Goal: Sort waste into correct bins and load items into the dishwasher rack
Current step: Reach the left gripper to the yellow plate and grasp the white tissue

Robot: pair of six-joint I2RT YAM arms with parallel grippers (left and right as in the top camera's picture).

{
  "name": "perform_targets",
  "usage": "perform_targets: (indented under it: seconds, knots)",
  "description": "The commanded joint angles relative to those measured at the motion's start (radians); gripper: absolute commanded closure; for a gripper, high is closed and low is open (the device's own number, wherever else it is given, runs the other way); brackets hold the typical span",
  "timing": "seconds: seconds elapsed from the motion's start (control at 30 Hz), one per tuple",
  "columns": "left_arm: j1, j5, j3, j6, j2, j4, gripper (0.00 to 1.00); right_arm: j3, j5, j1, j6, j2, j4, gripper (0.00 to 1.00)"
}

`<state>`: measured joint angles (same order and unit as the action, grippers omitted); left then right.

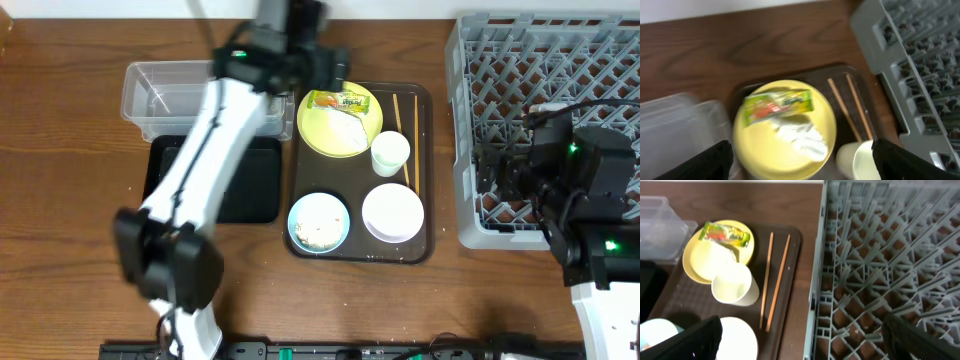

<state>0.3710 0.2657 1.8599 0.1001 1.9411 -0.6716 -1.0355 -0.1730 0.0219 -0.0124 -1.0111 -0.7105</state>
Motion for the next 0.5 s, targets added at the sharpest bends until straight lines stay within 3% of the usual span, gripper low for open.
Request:
perform_targets:
  seconds: [0.0, 0.13, 0.37, 0.47]
  knots:
    - [0.039, 0.022, 0.018, -0.01, 0.078, 0.02, 0.09, -0.023, -0.019, -0.021, -0.011, 0.005, -0.014, 0.01]
    - [0.058, -0.021, 0.017, -0.003, 0.163, 0.025, 0.09, -0.023, -0.019, -0.021, -0.011, 0.005, -0.046, 0.01]
    - [0.076, -0.201, 0.017, 0.191, 0.278, 0.037, 0.13, -0.023, -0.019, -0.021, -0.011, 0.005, -0.07, 0.01]
    - [0.084, -0.207, 0.016, 0.233, 0.309, 0.038, 0.14, -0.023, -0.019, -0.021, -0.011, 0.005, -0.077, 0.01]
